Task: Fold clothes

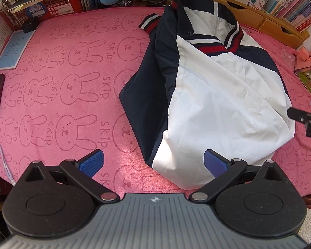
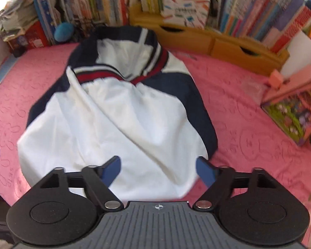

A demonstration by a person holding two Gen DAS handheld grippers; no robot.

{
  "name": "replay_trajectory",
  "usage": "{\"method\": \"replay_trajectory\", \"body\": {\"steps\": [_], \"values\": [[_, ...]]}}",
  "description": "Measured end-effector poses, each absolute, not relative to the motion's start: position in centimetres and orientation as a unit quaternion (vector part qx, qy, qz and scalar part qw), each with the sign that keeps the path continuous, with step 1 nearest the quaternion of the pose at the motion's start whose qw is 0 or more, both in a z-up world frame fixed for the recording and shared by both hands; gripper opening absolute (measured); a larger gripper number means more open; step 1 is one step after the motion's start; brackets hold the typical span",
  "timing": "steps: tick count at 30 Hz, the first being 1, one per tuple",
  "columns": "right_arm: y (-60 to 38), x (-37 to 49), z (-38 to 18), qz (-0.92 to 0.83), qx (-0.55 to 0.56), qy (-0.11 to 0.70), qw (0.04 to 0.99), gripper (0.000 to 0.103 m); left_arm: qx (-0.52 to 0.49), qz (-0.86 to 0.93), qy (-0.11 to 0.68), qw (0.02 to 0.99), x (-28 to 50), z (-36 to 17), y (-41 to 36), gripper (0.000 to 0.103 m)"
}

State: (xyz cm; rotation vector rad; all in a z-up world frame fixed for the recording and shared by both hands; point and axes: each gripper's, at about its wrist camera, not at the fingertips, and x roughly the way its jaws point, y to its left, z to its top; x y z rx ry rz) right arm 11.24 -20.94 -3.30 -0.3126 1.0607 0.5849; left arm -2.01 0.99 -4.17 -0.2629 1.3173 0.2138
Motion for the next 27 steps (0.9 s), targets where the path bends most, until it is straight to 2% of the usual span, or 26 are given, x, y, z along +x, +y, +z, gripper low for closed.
{"method": "replay_trajectory", "body": {"steps": [3, 7, 8, 9, 10, 17, 22, 24, 25, 26, 27], "values": [[-14.0, 16.0, -3.7, 0.346, -0.162, 0.465, 0.799, 0.103, -0.133, 0.114, 0.61, 0.773, -2.5, -4.3, 1.5, 0.103], [-5.5, 20.5, -8.6, 0.371, -0.184, 0.479, 0.774, 0.102, -0.148, 0.148, 0.607, 0.766, -4.0, -4.2, 2.8, 0.103], [-4.0, 21.2, -10.1, 0.372, -0.187, 0.493, 0.764, 0.08, -0.151, 0.156, 0.609, 0.763, -4.4, -4.3, 3.1, 0.103], [-3.0, 21.6, -11.3, 0.362, -0.189, 0.514, 0.755, 0.05, -0.157, 0.165, 0.612, 0.757, -4.9, -4.5, 3.8, 0.103], [-2.1, 21.9, -12.5, 0.35, -0.192, 0.535, 0.744, 0.009, -0.165, 0.176, 0.613, 0.752, -5.5, -4.6, 4.5, 0.103], [-4.5, 11.5, -8.4, 0.458, -0.227, 0.444, 0.736, 0.008, -0.278, 0.241, 0.558, 0.744, -7.0, -3.8, 11.0, 0.103], [-8.2, 6.1, -7.1, 0.493, -0.227, 0.464, 0.7, 0.01, -0.257, 0.195, 0.536, 0.78, -1.4, -3.2, 10.6, 0.103], [-9.4, 5.4, -7.0, 0.495, -0.216, 0.475, 0.695, 0.017, -0.243, 0.161, 0.535, 0.793, 1.2, -3.3, 9.1, 0.103], [-10.0, 5.4, -7.0, 0.497, -0.206, 0.482, 0.691, 0.025, -0.236, 0.143, 0.535, 0.798, 2.5, -3.5, 8.3, 0.103], [-10.5, 5.6, -7.1, 0.501, -0.192, 0.491, 0.687, 0.04, -0.23, 0.127, 0.539, 0.801, 3.6, -3.7, 7.5, 0.103], [-10.9, 6.0, -7.2, 0.504, -0.178, 0.5, 0.681, 0.048, -0.223, 0.11, 0.542, 0.803, 4.8, -3.9, 6.6, 0.103]]}}
